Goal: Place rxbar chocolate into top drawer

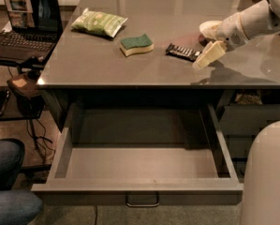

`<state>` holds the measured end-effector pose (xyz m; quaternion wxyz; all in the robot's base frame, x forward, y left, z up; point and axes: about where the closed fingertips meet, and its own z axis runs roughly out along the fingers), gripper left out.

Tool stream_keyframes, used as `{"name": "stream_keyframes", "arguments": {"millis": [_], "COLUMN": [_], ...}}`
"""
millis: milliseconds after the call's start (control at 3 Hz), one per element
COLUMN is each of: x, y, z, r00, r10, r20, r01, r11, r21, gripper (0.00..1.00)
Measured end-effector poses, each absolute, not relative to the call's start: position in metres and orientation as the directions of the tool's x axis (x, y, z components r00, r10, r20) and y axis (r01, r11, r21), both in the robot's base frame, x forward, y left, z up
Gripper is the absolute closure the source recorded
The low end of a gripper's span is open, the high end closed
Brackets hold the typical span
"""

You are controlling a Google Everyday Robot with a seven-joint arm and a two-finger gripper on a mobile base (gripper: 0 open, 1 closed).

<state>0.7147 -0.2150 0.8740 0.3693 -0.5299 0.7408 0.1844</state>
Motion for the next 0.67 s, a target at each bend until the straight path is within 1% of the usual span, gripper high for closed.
{"name": "stream_keyframes", "arguments": {"millis": [667], "x": [0.736], "y": [-0.204], "z": [0.84], "r00": [-0.233], "r10": [-0.599], "r20": [-0.766], "r01": [-0.923], "r11": [0.385], "r21": [-0.02], "gripper": [0.0]}}
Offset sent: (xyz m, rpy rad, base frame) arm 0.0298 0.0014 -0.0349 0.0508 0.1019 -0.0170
